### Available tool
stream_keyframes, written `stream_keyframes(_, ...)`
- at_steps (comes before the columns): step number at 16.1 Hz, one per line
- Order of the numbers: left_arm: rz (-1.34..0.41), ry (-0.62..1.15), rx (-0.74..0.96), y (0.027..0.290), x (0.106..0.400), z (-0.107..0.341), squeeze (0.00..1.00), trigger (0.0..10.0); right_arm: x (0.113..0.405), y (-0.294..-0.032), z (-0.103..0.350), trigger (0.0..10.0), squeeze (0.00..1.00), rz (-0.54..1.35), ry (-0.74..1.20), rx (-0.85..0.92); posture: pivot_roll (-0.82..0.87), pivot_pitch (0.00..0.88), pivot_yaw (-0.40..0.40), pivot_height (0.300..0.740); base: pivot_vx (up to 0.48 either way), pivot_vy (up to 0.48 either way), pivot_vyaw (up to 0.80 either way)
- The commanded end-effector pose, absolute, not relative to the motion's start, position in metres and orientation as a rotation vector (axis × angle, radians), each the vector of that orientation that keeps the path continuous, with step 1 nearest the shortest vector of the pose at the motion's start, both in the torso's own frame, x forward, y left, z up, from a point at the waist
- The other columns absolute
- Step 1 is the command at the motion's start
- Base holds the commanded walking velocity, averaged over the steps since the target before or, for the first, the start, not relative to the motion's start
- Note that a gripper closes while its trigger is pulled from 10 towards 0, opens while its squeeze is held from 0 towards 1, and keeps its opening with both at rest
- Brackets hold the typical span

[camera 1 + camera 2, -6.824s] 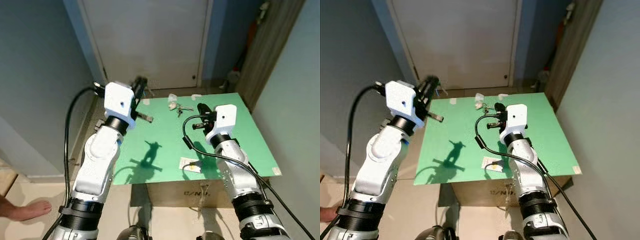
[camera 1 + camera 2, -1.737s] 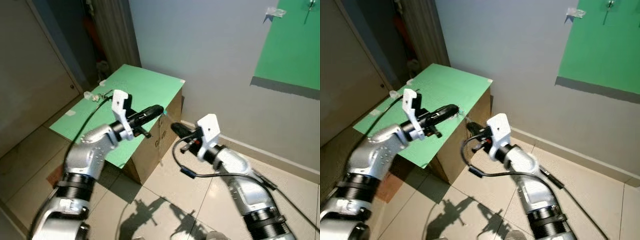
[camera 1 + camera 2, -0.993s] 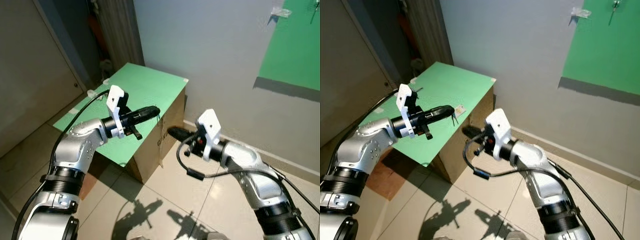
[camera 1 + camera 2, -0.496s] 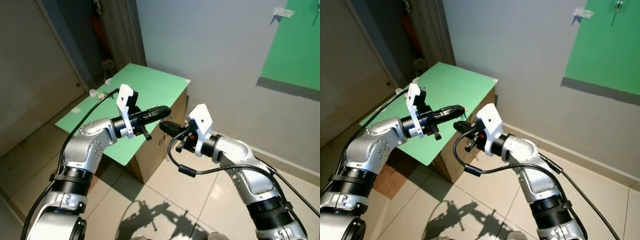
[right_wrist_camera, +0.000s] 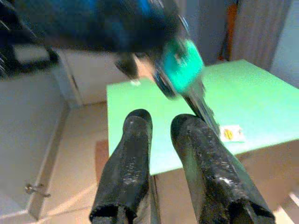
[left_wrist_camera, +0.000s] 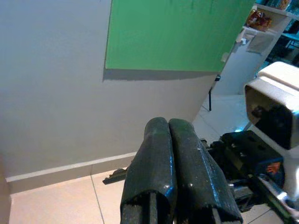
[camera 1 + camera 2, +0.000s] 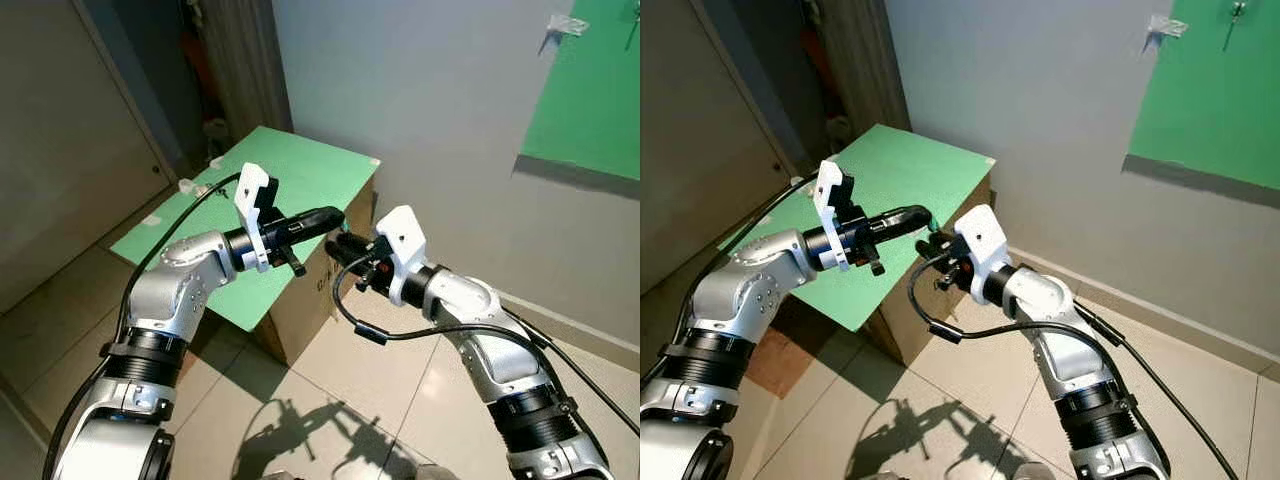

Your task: Hang keys on a hook

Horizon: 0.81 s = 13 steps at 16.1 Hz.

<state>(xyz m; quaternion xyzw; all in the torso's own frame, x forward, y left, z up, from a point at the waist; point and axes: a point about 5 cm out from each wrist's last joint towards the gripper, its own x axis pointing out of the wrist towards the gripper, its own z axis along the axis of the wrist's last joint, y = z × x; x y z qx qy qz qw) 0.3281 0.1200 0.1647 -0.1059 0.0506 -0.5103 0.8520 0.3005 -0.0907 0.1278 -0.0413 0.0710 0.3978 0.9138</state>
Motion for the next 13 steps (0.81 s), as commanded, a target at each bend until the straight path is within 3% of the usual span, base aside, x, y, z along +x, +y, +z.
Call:
stream_keyframes(1, -1.045, 0.09, -0.185, 0.127, 0.332, 0.171, 0.0, 0.0, 0.303, -0.091, 0.131, 10.0, 1.0, 0.81, 0.126, -0.104, -0.24, 0.018, 0.151, 0.74, 0.0, 0.0, 0.0)
stream_keyframes(8, -0.996, 0.088, -0.148, 0.138, 0.338, 0.174, 0.0, 0.0, 0.31, -0.101, 0.123, 10.0, 1.0, 0.733, 0.13, -0.162, -0.24, 0.022, 0.153, 0.74, 0.0, 0.0, 0.0)
stream_keyframes(9, -0.992, 0.088, -0.143, 0.139, 0.339, 0.173, 0.0, 0.0, 0.306, -0.097, 0.125, 10.0, 0.0, 0.784, 0.126, -0.158, -0.24, 0.027, 0.153, 0.74, 0.0, 0.0, 0.0)
stream_keyframes(13, -1.003, 0.091, -0.15, 0.132, 0.338, 0.17, 0.0, 0.0, 0.305, -0.087, 0.13, 10.0, 0.0, 0.799, 0.111, -0.098, -0.24, 0.027, 0.152, 0.74, 0.0, 0.0, 0.0)
